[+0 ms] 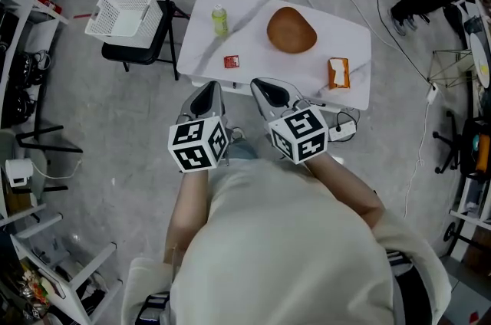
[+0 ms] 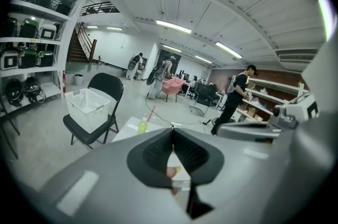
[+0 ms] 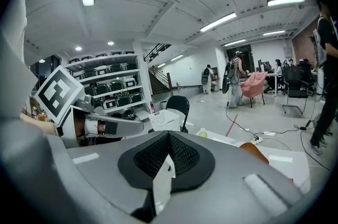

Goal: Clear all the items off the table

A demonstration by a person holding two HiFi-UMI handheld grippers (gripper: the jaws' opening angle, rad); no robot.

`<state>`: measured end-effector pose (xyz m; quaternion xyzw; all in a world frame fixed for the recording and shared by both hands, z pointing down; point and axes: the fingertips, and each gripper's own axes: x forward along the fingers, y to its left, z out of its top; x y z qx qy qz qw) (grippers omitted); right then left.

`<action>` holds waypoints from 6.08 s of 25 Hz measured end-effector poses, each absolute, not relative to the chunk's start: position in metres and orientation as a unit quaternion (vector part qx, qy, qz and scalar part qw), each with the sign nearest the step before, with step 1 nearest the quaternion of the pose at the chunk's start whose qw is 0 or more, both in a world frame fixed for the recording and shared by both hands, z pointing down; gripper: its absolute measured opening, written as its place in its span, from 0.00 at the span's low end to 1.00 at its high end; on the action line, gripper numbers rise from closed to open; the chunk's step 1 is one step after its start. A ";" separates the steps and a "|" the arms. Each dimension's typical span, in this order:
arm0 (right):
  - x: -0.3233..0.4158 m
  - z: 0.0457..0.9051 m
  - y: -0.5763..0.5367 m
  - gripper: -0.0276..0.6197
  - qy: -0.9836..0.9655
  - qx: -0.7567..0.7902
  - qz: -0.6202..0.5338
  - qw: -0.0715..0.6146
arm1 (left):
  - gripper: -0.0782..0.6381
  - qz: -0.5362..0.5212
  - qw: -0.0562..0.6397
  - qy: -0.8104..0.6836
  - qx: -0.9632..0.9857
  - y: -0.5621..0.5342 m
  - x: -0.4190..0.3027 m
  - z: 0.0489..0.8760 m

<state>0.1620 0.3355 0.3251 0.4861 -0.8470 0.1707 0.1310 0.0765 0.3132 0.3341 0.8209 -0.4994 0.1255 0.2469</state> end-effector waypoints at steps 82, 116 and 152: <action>0.132 0.672 -0.026 0.54 -0.725 0.585 0.279 0.232 | 0.12 0.251 0.285 -0.418 0.825 -0.049 0.000 0.606; 0.127 0.722 -0.065 0.44 -0.711 0.592 0.259 0.277 | 0.12 0.255 0.308 -0.413 0.818 -0.067 -0.003 0.641; 0.072 0.473 -0.055 0.44 -0.762 0.565 0.183 0.256 | 0.12 0.210 0.258 -0.476 0.814 -0.066 -0.062 0.455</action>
